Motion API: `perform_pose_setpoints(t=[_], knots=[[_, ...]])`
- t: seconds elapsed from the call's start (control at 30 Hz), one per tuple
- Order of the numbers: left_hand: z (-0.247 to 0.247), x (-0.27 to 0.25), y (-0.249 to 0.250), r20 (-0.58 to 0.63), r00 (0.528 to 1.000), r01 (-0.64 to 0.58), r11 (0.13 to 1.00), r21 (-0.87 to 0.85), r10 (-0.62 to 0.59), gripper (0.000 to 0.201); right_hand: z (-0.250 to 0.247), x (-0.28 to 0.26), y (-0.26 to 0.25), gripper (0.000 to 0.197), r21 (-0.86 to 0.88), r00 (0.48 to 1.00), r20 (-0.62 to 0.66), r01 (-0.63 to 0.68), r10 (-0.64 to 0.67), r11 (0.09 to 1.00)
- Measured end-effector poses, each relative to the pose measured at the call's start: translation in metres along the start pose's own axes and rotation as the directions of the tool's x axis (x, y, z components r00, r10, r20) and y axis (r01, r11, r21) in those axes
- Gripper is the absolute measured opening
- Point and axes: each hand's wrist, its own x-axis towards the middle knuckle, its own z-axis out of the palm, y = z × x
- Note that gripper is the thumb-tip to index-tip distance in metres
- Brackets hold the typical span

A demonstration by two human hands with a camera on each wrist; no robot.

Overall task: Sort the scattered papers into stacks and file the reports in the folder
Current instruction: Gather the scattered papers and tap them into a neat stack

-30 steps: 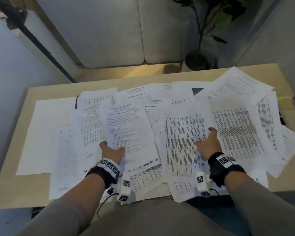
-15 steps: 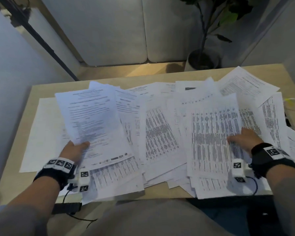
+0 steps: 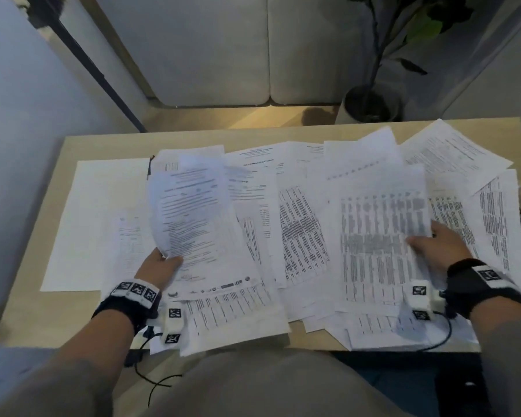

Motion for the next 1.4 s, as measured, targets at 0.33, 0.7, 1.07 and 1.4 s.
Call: perform_pose_setpoints(t=[0.33,0.7,1.07,1.4], knots=[[-0.014,-0.015,0.016,-0.033,0.999,-0.018,0.984,-0.178,0.012,0.05,-0.042,-0.006,-0.042,0.035,0.507,0.973,0.172,0.044,-0.152,0.861],[0.002,-0.017,0.027,0.006,0.992,-0.123,0.984,-0.129,0.125,0.047,-0.024,-0.017,-0.09,0.047,0.467,0.901,0.233,0.226,-0.365,0.855],[0.018,-0.026,0.043,0.08,0.992,-0.086,0.979,-0.187,0.102,0.051,0.033,-0.017,-0.054,0.09,0.109,0.908,0.416,-0.007,-0.039,0.994],[0.015,-0.018,0.024,0.15,0.987,-0.028,0.972,-0.235,0.065,0.06,0.032,-0.008,-0.036,0.042,-0.068,0.926,0.375,0.082,-0.051,0.994]])
